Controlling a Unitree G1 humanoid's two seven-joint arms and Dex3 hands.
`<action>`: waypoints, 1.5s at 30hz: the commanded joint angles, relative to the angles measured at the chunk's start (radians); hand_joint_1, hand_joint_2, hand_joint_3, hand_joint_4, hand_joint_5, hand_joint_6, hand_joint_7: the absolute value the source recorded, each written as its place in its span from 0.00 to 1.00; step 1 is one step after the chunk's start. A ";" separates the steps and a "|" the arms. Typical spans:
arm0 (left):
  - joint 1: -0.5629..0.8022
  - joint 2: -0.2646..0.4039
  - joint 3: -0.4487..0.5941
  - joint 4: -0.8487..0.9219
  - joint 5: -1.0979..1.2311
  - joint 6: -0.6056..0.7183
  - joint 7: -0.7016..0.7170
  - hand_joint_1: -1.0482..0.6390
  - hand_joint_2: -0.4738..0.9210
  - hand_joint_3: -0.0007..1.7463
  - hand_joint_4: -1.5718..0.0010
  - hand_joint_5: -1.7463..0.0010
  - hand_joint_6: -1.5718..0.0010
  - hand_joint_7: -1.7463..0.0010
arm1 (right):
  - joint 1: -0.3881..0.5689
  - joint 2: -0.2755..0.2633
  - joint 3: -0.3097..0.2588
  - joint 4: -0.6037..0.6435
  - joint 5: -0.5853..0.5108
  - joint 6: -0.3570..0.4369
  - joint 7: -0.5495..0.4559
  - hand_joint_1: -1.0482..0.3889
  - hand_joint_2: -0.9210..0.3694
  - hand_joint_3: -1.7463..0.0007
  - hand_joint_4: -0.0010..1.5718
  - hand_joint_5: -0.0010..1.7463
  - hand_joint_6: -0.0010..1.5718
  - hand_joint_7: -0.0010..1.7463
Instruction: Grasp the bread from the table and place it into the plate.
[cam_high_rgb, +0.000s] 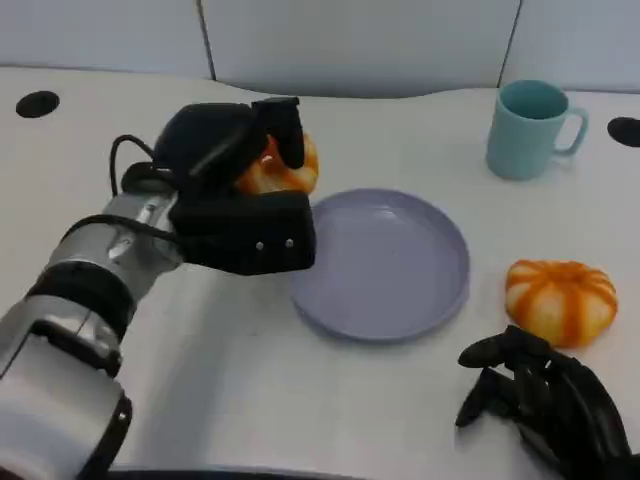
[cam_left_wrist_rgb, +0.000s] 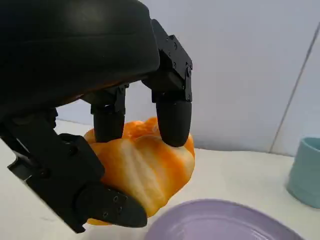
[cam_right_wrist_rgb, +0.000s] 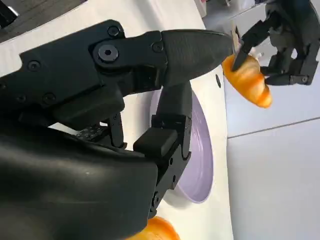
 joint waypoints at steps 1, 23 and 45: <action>-0.040 -0.036 -0.029 -0.006 0.022 -0.001 -0.013 0.54 0.76 0.36 0.42 0.00 0.56 0.00 | 0.013 -0.007 -0.001 0.021 -0.006 0.015 -0.009 0.45 0.00 0.79 0.42 0.87 0.44 0.60; -0.017 -0.193 -0.130 0.027 0.075 0.030 -0.038 0.50 0.59 0.67 0.34 0.00 0.49 0.00 | 0.023 0.003 0.012 0.012 -0.002 0.008 0.008 0.45 0.00 0.79 0.41 0.86 0.43 0.59; -0.030 -0.189 -0.172 0.033 0.113 0.111 -0.083 0.20 0.99 0.03 0.88 0.17 0.87 0.32 | 0.037 0.004 0.017 -0.020 -0.005 0.032 -0.004 0.44 0.00 0.80 0.43 0.85 0.43 0.61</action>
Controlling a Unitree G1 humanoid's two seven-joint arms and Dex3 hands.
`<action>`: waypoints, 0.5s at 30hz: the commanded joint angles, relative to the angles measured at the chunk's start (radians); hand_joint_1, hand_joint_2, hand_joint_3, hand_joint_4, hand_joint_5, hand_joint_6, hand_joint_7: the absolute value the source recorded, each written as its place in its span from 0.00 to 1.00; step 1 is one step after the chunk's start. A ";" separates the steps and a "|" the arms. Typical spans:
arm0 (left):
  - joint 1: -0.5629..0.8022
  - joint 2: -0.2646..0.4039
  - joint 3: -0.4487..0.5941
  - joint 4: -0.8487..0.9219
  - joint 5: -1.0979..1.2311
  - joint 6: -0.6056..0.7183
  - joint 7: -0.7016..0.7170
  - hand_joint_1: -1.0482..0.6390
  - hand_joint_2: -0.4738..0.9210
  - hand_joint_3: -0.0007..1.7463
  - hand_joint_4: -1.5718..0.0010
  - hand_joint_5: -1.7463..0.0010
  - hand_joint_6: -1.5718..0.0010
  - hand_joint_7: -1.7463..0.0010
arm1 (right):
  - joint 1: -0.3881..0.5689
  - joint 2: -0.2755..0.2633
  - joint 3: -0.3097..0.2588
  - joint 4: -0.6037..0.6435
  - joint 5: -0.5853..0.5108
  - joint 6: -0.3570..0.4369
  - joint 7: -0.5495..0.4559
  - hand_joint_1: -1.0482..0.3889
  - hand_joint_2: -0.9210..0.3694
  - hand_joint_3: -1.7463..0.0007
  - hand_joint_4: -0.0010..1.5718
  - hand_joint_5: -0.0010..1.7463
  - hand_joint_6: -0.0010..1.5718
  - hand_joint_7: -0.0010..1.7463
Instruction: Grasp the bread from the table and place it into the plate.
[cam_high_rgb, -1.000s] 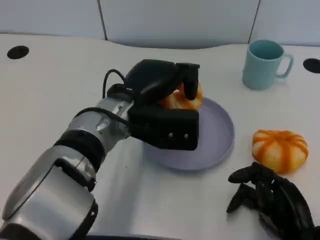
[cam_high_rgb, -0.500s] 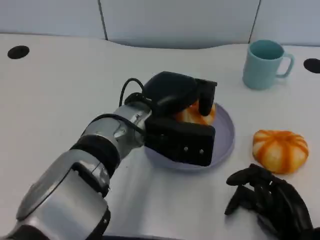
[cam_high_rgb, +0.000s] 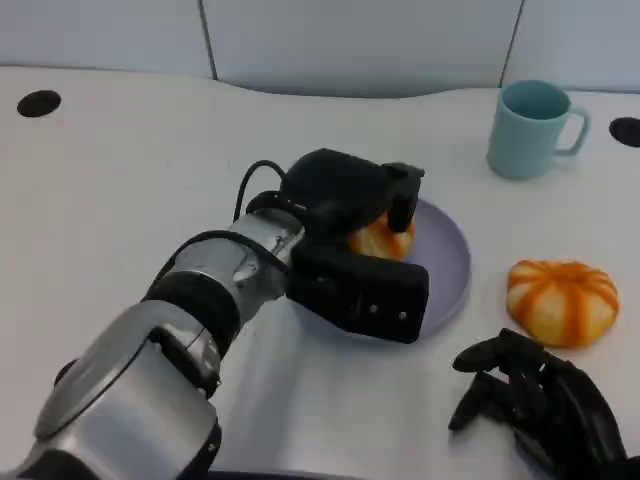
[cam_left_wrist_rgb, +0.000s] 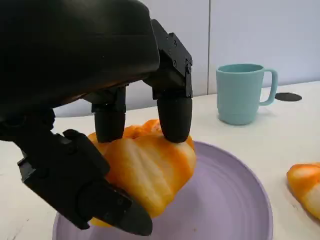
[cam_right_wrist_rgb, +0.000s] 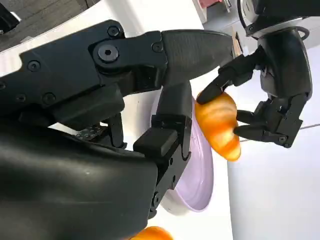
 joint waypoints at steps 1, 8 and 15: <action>-0.002 0.014 0.010 0.002 -0.013 0.010 -0.049 0.19 0.99 0.02 0.91 0.19 0.89 0.34 | 0.023 -0.003 0.002 0.003 -0.004 0.022 -0.013 0.44 0.00 0.80 0.43 0.85 0.43 0.61; -0.005 0.020 0.023 -0.003 -0.026 0.003 -0.092 0.14 1.00 0.05 1.00 0.37 1.00 0.49 | 0.018 -0.003 -0.002 0.012 0.002 0.016 -0.005 0.44 0.00 0.80 0.43 0.85 0.43 0.61; -0.004 0.027 0.039 -0.007 -0.041 0.000 -0.124 0.12 1.00 0.07 1.00 0.41 1.00 0.51 | 0.018 -0.001 -0.004 0.014 0.009 0.018 0.002 0.44 0.00 0.80 0.43 0.86 0.43 0.61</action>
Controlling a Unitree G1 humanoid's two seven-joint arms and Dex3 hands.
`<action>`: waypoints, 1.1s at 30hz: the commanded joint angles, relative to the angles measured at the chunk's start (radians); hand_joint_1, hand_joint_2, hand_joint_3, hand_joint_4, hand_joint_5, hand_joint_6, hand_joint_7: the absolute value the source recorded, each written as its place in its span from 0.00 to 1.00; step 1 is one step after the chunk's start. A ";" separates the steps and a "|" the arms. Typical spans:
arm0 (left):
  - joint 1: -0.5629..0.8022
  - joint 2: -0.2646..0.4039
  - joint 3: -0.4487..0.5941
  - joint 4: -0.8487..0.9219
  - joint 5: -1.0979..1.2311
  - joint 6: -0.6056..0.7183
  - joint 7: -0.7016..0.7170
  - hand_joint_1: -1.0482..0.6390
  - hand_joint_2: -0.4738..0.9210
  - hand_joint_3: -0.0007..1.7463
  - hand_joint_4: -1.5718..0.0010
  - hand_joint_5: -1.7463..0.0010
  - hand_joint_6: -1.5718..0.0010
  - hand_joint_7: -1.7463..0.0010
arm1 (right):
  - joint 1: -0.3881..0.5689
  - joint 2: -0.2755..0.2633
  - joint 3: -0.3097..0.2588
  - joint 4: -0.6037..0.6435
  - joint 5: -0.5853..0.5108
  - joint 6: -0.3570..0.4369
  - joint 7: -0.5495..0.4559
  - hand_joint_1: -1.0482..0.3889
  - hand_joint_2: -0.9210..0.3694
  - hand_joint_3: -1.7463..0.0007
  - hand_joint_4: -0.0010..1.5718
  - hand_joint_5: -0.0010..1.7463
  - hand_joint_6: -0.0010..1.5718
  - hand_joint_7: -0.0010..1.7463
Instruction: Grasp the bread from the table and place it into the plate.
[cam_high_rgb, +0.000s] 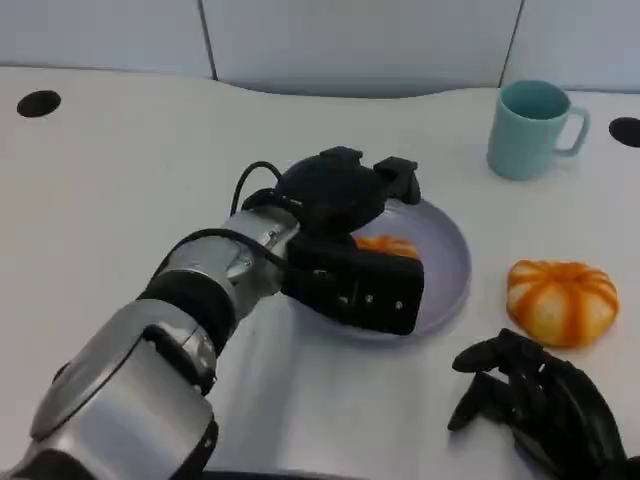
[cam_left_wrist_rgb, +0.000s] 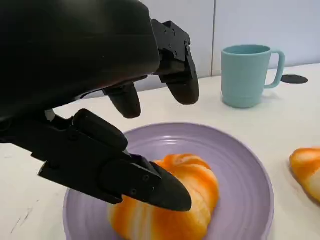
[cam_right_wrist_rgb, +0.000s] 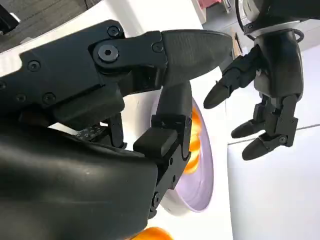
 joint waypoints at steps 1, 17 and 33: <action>-0.004 0.019 0.011 -0.008 -0.012 -0.006 -0.017 0.12 1.00 0.07 1.00 0.42 1.00 0.52 | 0.017 -0.002 -0.004 0.017 0.007 0.015 0.003 0.44 0.00 0.80 0.43 0.86 0.43 0.61; 0.096 0.132 0.178 -0.060 -0.201 -0.180 -0.107 0.10 1.00 0.10 1.00 0.53 1.00 0.58 | 0.009 -0.006 -0.009 0.024 -0.002 0.008 -0.015 0.44 0.00 0.80 0.43 0.87 0.44 0.61; 0.300 0.221 0.397 -0.267 -0.466 -0.345 -0.259 0.12 1.00 0.17 1.00 0.46 0.88 0.75 | -0.020 -0.015 -0.034 0.066 -0.001 -0.022 -0.025 0.44 0.00 0.79 0.42 0.88 0.42 0.63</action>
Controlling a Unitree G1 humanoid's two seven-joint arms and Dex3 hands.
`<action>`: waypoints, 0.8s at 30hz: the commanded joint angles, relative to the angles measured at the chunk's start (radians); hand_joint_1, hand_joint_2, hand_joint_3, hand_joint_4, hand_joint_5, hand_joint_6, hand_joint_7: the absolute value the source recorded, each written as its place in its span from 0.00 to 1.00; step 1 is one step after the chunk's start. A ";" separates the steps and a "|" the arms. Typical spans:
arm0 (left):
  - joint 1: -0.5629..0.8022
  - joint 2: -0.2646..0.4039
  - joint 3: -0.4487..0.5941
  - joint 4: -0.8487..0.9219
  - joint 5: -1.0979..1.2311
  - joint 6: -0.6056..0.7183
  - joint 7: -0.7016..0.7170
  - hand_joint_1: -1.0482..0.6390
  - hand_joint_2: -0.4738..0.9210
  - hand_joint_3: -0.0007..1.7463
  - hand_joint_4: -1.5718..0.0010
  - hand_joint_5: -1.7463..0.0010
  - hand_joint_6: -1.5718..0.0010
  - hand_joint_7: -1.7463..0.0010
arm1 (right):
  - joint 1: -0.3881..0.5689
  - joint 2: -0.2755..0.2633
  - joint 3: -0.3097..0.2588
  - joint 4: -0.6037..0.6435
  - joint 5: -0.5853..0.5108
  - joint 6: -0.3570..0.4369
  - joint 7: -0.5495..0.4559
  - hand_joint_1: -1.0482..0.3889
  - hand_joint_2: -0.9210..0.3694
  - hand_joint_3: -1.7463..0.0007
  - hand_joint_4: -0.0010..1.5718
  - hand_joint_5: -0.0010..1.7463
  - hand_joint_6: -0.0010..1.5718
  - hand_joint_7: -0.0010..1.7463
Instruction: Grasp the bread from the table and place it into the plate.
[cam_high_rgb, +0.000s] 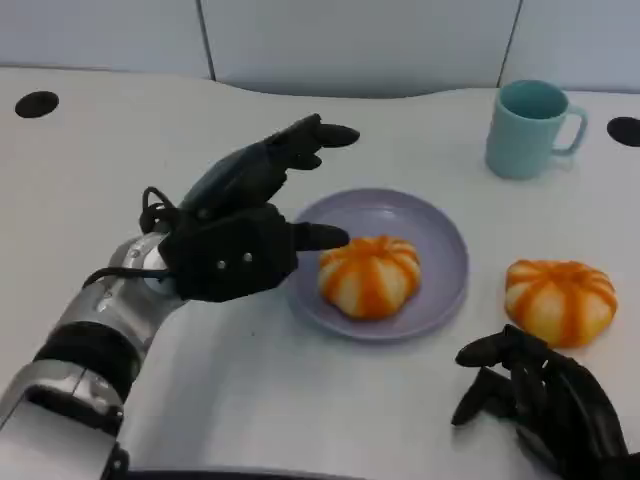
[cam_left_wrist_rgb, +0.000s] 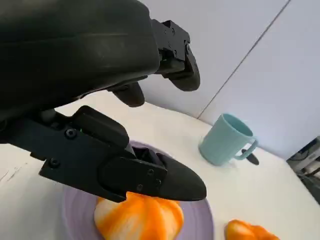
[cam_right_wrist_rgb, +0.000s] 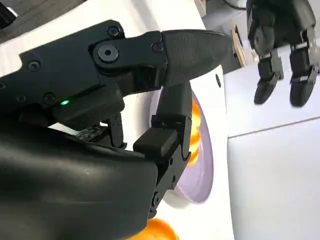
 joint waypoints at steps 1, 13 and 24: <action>0.084 0.040 0.053 -0.095 -0.083 -0.043 -0.070 0.13 1.00 0.17 1.00 0.46 0.88 0.76 | -0.010 -0.012 -0.020 0.061 0.004 -0.028 0.002 0.44 0.00 0.79 0.42 0.88 0.42 0.63; 0.367 0.034 0.171 -0.418 -0.336 0.007 -0.210 0.15 1.00 0.16 0.91 0.54 0.78 0.88 | -0.021 -0.004 -0.017 0.089 -0.002 -0.055 -0.003 0.44 0.00 0.79 0.42 0.87 0.43 0.61; 0.584 0.012 0.260 -0.575 -0.537 0.130 -0.330 0.15 1.00 0.17 0.83 0.52 0.72 0.93 | -0.002 0.005 -0.002 0.044 -0.006 -0.025 -0.017 0.45 0.00 0.78 0.43 0.87 0.44 0.61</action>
